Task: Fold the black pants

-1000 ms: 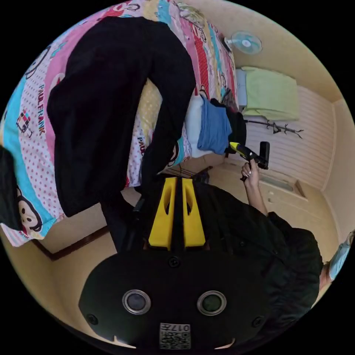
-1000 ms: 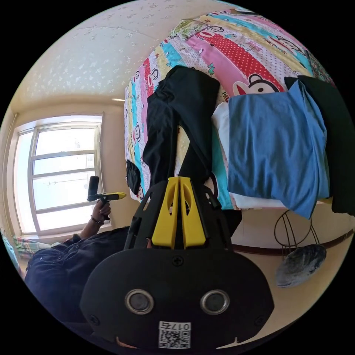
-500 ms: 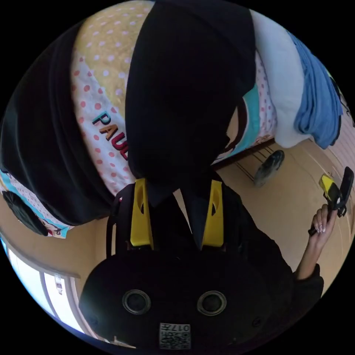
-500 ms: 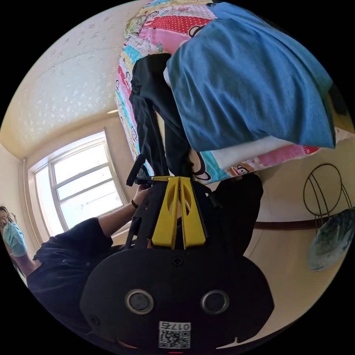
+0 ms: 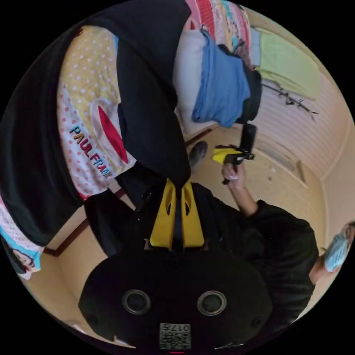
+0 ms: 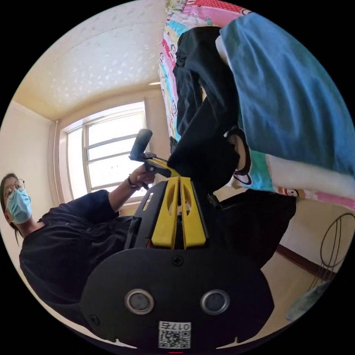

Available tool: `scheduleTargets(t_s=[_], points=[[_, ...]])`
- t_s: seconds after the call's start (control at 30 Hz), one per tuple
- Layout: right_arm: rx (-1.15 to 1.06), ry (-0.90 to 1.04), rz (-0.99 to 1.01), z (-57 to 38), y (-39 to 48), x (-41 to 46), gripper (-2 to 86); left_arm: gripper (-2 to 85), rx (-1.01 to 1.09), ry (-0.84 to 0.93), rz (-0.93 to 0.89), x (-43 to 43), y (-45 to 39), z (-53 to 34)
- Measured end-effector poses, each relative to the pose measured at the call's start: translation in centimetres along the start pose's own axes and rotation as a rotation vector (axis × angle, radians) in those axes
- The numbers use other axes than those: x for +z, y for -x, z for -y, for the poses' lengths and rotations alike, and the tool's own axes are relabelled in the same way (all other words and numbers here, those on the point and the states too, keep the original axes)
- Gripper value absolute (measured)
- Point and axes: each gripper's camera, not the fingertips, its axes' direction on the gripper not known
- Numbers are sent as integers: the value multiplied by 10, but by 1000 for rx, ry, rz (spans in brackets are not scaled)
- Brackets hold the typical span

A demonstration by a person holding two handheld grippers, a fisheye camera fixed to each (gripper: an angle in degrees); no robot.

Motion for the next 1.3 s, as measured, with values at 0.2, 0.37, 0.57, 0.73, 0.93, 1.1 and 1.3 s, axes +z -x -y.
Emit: scheduleTargets(t_s=[0.2, 0.37, 0.57, 0.73, 0.93, 1.1, 1.3], points=[[36, 28, 99, 19, -6, -21, 231, -4, 111, -217, -395, -77, -10, -83], [140, 52, 349, 20, -12, -24, 254, -6, 159, -338, -545, -109, -17, -122], [295, 95, 554, 8, -25, -25, 271, -6, 178, -352, -527, -135, -29, -143], [390, -11, 722, -11, -25, -42, 227, -6, 194, -335, -487, -152, -39, -150], [239, -210, 899, -8, -21, -72, 52, -6, 193, -306, -444, -163, -42, -163], [-341, -184, 708, -16, 66, -131, 45, -4, 244, -208, -434, -137, -51, -170], [-423, -21, 369, -72, 96, -147, 44, 3, 42, -48, -674, -56, -6, -149]])
